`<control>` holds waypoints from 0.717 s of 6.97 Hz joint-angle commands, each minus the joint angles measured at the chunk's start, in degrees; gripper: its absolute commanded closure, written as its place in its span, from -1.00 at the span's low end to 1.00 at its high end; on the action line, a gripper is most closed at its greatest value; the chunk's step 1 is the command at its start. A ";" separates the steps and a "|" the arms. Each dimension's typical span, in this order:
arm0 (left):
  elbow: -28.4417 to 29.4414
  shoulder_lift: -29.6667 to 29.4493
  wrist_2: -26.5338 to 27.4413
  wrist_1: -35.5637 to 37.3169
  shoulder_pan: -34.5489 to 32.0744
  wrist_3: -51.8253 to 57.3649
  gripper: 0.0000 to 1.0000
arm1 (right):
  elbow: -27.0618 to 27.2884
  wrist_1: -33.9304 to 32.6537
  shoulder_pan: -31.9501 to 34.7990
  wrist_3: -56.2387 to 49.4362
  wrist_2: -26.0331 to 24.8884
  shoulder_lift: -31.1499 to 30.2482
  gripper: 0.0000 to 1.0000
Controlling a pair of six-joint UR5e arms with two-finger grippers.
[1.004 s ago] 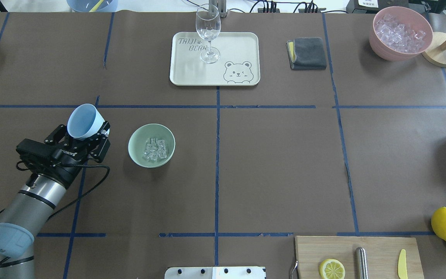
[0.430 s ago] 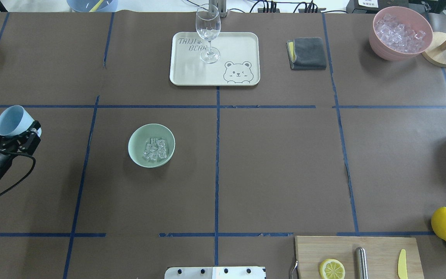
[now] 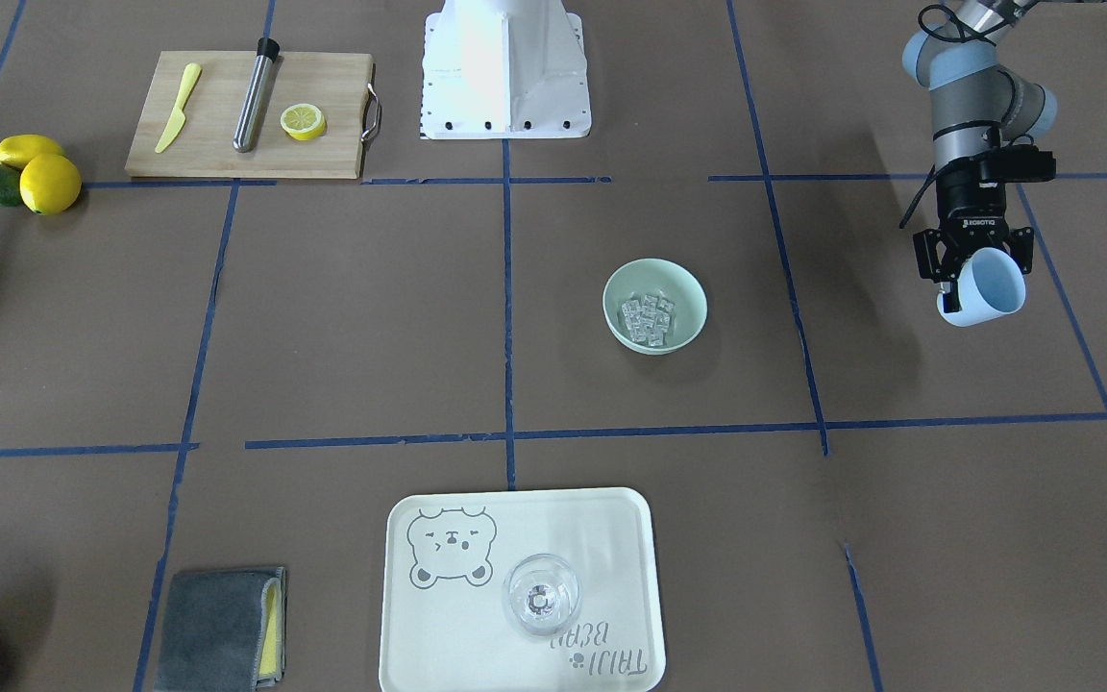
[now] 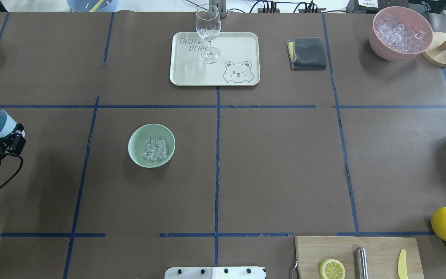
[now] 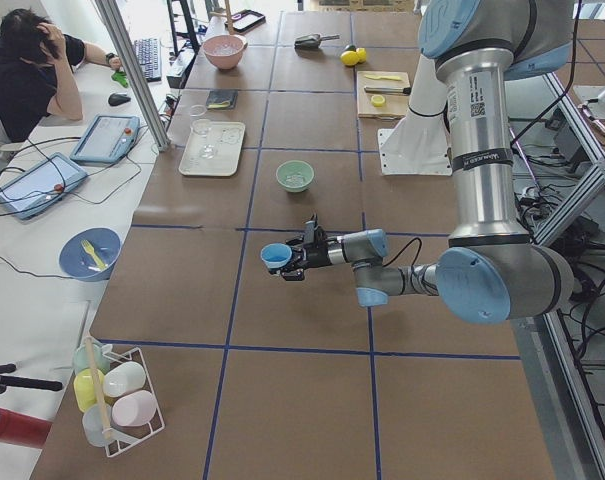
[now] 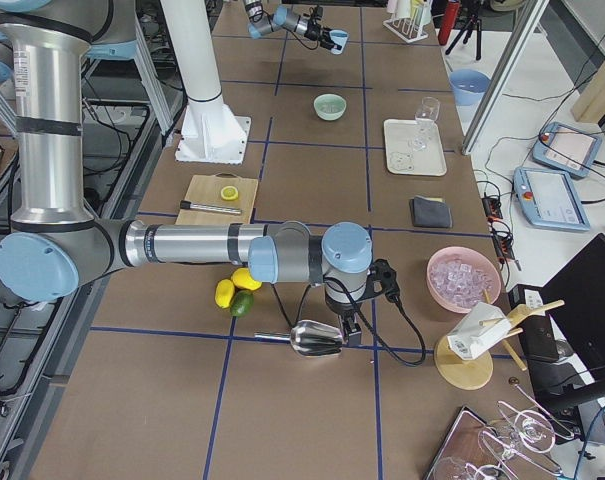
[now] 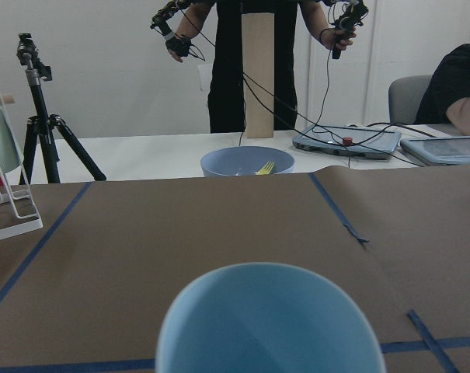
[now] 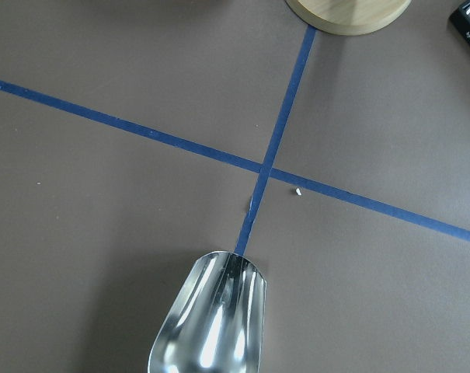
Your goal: Pour ice into bowl
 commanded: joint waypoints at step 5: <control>7.17 -4.96 2.03 0.35 0.76 -1.82 0.36 | -0.17 0.00 -0.01 -0.09 -0.09 0.17 -1.00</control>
